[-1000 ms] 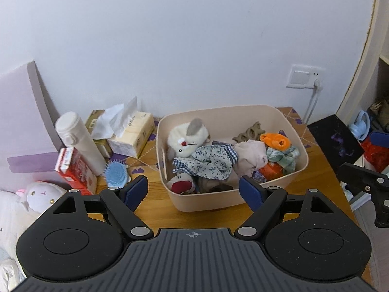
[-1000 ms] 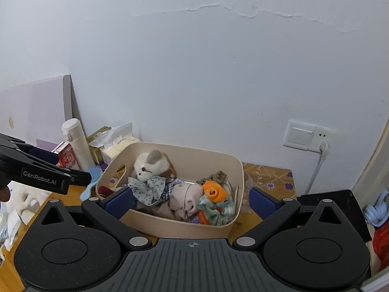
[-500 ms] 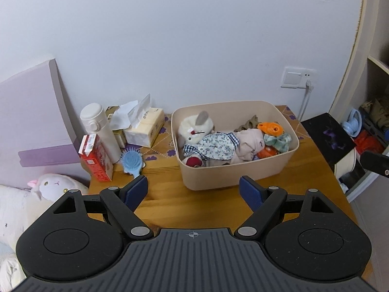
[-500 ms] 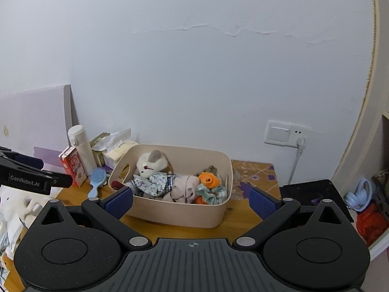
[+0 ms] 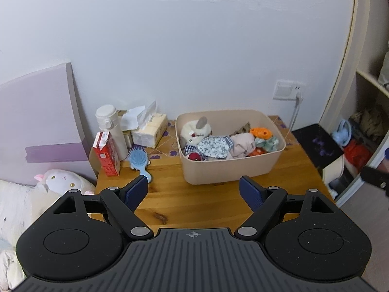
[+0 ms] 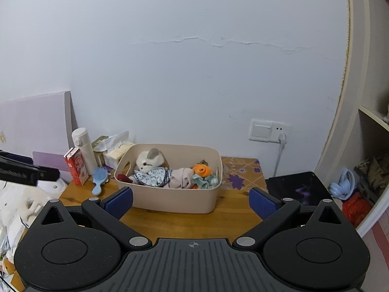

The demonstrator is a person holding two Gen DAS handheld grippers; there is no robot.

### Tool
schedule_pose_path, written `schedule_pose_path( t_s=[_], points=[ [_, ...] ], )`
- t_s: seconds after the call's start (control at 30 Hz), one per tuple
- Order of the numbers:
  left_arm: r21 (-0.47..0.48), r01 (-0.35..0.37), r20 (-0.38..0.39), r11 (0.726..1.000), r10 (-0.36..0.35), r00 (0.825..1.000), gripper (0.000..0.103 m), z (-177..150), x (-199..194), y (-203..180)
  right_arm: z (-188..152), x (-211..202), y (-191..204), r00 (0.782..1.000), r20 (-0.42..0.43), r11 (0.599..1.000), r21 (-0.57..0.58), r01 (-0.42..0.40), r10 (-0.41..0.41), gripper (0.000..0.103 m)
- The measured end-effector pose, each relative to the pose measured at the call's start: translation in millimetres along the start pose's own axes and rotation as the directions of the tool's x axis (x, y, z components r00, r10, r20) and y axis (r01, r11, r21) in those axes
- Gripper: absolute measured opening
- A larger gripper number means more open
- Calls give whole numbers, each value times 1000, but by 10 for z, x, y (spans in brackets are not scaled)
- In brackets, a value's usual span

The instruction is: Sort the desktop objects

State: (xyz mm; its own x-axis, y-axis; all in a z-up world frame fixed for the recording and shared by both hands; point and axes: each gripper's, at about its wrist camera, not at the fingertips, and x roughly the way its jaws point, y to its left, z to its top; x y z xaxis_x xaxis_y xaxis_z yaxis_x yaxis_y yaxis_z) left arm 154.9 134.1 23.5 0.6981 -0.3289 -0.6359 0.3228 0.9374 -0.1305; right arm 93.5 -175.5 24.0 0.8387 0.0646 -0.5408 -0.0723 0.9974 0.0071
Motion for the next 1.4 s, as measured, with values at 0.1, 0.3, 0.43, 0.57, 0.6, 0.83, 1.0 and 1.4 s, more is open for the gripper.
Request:
schedule_pose_path(
  t_s=[0.1,0.3,0.43,0.57,0.6,0.83,1.0,1.4],
  points=[
    [-4,-3,21,1000,3,1000,84,-9,-191,1,-39,-110,8,1000,7,1000,12,-3,3,103],
    [-1,-41,35,999,42,999,84,-64,-523,-14,-91,-316,16,1000,21,999,42,-12,11,103],
    [-3,-66,13,998,66,998,84,-145,-655,-25,-111,-418,31,1000,21,999,45,-20,19,103],
    [9,-59,-4,998,59,998,84,-264,-775,-51,-150,-599,48,1000,24,998,63,-12,11,103],
    [13,-53,-8,999,53,999,84,-298,-806,-60,-155,-638,47,1000,23,998,63,-8,6,103],
    [-1,-6,-60,1000,6,998,84,-495,-880,-84,-184,-884,66,1000,14,999,42,13,-14,103],
    [10,13,-82,1000,-12,997,84,-564,-881,-132,-187,-950,114,1000,-3,1000,19,9,-9,103],
    [7,14,-106,1000,-13,994,84,-545,-791,-196,-246,-957,131,998,-54,999,20,-25,26,103]
  ],
)
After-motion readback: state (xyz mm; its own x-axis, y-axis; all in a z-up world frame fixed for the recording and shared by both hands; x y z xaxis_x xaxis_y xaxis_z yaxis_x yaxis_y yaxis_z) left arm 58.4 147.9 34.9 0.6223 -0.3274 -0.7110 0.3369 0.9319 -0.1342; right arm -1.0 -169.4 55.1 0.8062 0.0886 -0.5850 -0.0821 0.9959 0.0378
